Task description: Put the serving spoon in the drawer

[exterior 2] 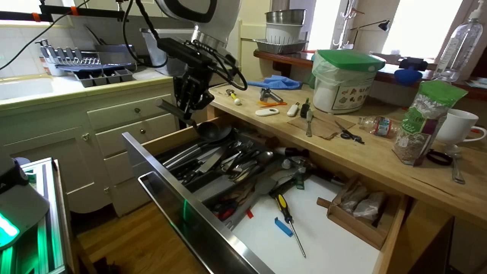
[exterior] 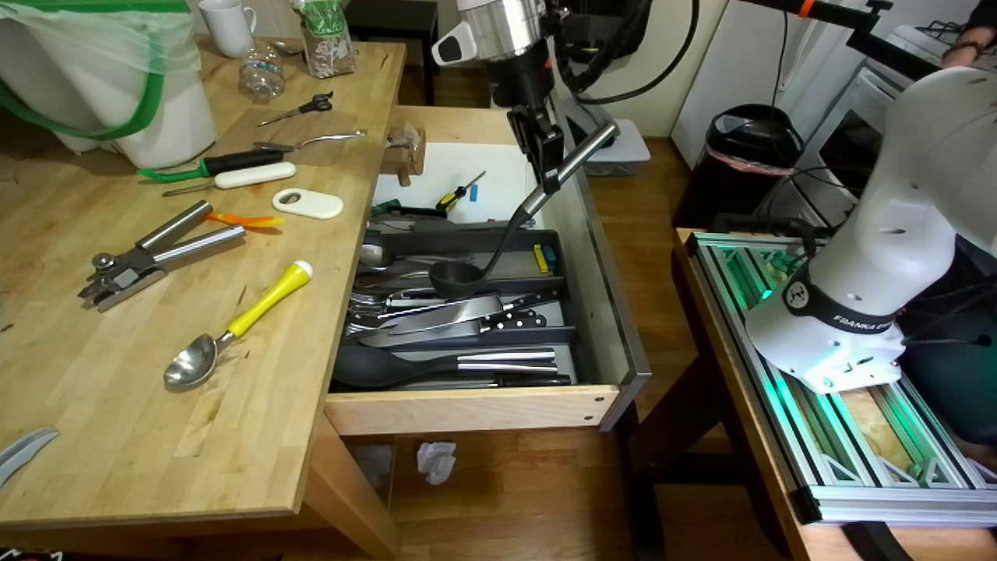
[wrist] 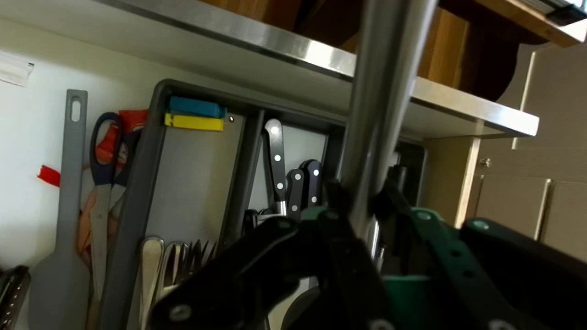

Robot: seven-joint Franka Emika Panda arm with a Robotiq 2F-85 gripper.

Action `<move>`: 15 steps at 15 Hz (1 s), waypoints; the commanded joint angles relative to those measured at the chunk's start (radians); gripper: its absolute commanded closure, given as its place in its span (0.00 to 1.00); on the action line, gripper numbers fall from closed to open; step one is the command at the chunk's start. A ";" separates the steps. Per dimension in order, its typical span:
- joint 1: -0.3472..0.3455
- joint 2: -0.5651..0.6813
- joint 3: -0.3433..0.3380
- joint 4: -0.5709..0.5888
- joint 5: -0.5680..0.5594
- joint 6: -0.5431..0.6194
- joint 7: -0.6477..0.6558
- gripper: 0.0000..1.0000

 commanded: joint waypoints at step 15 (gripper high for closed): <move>0.102 0.049 0.082 -0.168 0.102 0.512 0.075 0.94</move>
